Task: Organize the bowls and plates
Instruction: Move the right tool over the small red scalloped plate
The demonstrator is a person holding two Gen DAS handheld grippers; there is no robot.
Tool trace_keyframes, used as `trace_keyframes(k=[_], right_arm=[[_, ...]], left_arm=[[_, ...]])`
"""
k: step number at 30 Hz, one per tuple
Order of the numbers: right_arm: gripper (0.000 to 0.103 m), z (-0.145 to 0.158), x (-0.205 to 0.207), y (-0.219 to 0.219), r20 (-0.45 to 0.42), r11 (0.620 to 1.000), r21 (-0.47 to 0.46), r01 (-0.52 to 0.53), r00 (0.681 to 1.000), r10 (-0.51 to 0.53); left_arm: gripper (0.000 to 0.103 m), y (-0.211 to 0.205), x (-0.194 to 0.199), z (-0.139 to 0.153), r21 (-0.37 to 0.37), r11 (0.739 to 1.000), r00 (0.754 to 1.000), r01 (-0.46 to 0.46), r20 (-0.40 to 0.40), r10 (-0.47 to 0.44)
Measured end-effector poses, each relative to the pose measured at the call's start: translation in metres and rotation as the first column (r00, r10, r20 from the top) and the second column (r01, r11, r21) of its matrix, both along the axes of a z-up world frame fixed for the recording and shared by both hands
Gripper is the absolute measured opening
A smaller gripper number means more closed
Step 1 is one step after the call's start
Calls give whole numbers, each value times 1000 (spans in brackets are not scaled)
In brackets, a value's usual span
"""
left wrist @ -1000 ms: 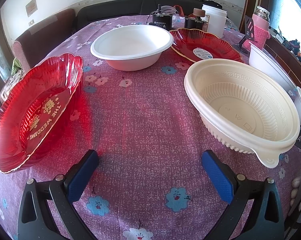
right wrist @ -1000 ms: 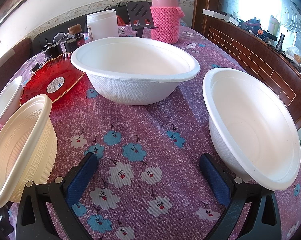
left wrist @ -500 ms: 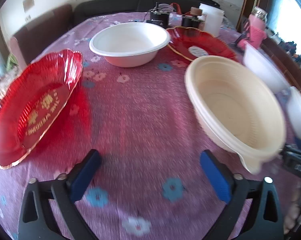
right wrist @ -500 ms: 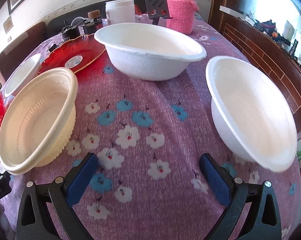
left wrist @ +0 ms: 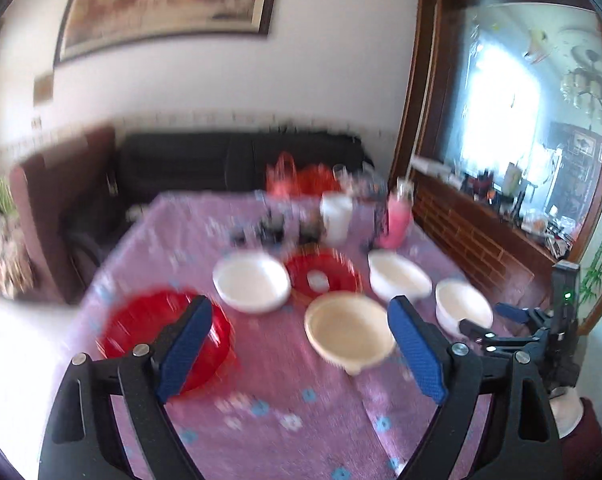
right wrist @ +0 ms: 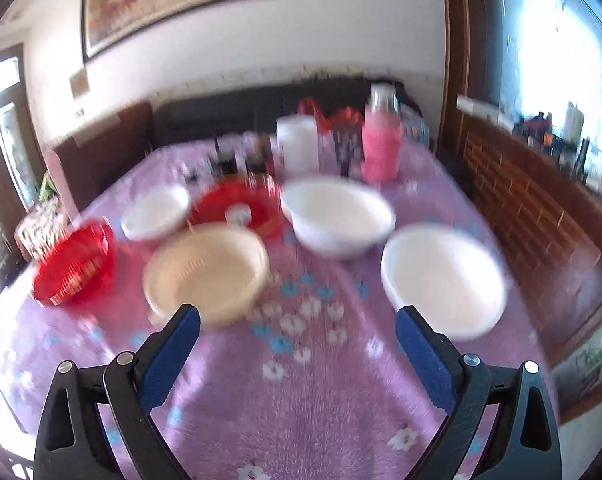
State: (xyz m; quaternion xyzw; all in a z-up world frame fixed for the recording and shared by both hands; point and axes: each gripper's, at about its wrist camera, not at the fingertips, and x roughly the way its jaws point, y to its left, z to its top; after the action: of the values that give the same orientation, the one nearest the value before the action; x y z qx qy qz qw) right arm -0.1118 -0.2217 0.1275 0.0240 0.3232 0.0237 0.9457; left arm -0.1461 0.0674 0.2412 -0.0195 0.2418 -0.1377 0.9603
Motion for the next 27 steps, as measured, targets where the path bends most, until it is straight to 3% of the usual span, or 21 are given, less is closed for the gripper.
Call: trace_keyframes(k=[3,6,9,12,15,17,21,25,27], right_arm=[[100,72,-11,0,153,1000,-8,-10,988,11],[100,152,-10,4,270,1000,-19,-8,963,13],[100,224,6,8,326,1000,8,-24,945,20],[100,290,42,22,324,1000,3,-18,946,16],[100,317,81,48,315,998,-56,6,949,12],[100,304,106,60,257,999,-38,-15,966,25],[99,220,156,79,64,990,66,-126,990,122],[84,120,189,91,-104,976,150,-160,979,177],[77,72,206,98,-199,961,225,-163,957,209]], left_arm=[[103,11,-11,64,36,998,992,-54,113,49],[103,23,-4,122,55,985,968,-161,203,147],[103,28,23,168,51,983,967,-177,193,164],[103,32,59,199,31,979,968,-199,163,192],[103,41,87,200,28,972,963,-233,146,227],[103,46,100,176,17,972,967,-233,115,230],[103,49,123,101,27,982,982,-186,-21,186],[103,44,153,35,60,987,979,-151,-127,158],[103,41,175,4,52,989,970,-137,-193,145]])
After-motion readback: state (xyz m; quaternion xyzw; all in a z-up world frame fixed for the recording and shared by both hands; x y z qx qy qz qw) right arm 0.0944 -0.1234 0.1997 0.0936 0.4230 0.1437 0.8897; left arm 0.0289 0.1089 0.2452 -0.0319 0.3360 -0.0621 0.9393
